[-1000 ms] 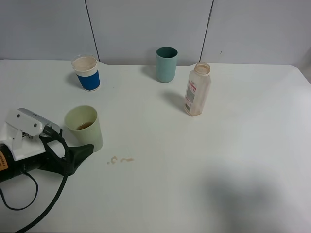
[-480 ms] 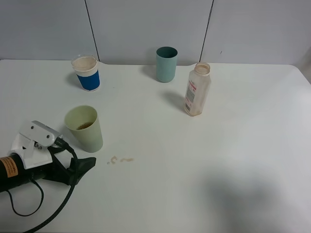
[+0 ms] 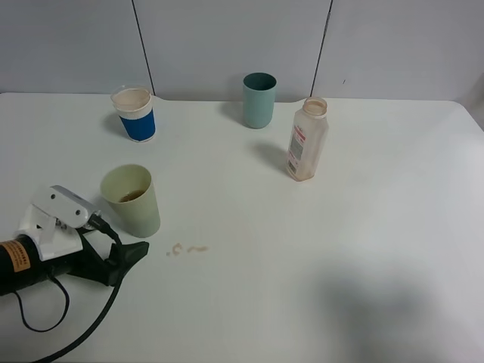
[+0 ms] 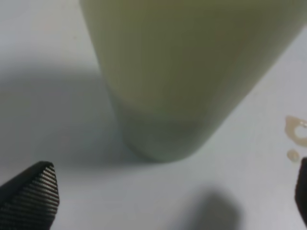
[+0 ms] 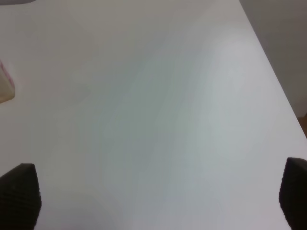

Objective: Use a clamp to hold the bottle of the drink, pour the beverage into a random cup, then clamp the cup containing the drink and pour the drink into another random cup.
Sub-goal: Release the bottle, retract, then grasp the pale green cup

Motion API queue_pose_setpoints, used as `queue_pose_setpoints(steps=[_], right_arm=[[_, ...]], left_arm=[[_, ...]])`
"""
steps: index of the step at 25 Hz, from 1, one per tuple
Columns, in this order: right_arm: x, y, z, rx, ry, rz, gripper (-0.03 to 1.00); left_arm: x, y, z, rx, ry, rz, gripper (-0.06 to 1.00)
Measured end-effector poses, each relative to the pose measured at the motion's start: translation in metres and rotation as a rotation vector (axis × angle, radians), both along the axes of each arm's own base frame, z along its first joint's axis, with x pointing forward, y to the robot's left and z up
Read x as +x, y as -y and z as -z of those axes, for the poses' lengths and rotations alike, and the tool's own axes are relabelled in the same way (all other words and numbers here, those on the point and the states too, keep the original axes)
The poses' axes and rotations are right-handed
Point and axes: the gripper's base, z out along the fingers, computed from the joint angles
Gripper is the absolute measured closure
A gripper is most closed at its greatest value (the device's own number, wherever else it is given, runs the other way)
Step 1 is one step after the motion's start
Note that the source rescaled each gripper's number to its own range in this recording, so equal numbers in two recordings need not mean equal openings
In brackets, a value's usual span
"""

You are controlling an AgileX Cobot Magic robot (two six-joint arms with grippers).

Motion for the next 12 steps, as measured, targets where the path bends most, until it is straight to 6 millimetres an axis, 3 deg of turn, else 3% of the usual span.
queue_pose_setpoints(steps=[12], right_arm=[[0.0,0.0,0.0,0.0,0.0,0.0,-0.03]], left_arm=[[0.018,0.005,-0.003,-0.017,0.062,0.004,-0.06]])
